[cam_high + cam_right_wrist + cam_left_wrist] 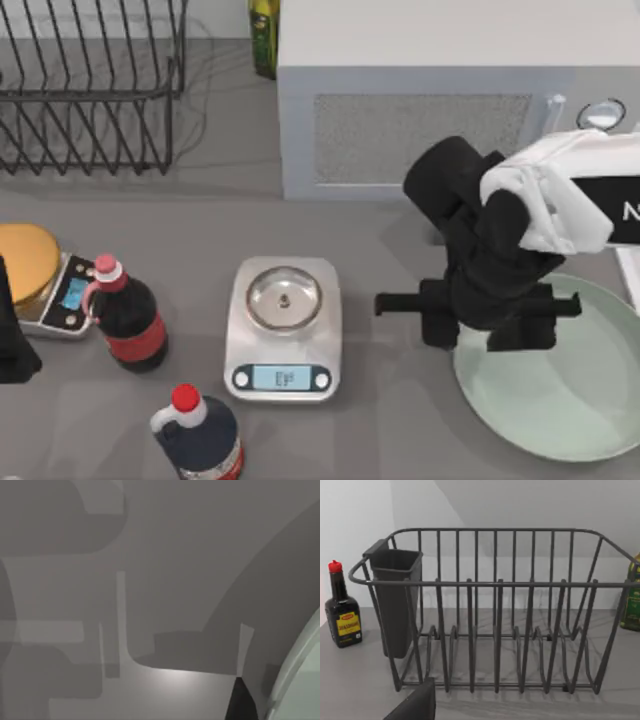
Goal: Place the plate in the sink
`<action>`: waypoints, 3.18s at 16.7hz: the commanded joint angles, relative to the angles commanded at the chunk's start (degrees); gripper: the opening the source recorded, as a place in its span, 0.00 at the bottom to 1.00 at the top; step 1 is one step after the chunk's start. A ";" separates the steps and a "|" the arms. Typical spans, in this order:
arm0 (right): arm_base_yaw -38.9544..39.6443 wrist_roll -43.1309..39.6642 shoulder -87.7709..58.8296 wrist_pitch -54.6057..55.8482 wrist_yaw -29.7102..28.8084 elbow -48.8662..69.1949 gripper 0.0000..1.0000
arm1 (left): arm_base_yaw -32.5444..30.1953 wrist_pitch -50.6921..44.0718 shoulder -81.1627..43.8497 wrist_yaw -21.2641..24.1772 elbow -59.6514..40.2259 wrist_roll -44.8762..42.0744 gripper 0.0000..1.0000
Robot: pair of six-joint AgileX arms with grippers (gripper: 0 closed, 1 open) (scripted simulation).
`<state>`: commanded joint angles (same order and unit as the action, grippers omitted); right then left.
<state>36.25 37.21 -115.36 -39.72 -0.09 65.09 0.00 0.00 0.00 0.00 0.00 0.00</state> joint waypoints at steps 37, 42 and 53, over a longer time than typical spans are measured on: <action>-25.54 -17.50 -9.57 -60.30 -3.13 79.70 0.00 | 0.00 0.00 0.00 0.00 0.00 0.00 1.00; -37.01 -29.93 -24.69 -60.78 -2.66 92.69 0.00 | 0.00 0.00 0.00 0.00 0.00 0.00 1.00; -40.97 -40.49 -39.96 -61.02 -0.43 101.20 0.00 | 0.00 0.00 0.00 0.00 0.00 0.00 1.00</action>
<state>-4.73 -3.28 -155.32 -100.74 -0.52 166.29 0.00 0.00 0.00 0.00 0.00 0.00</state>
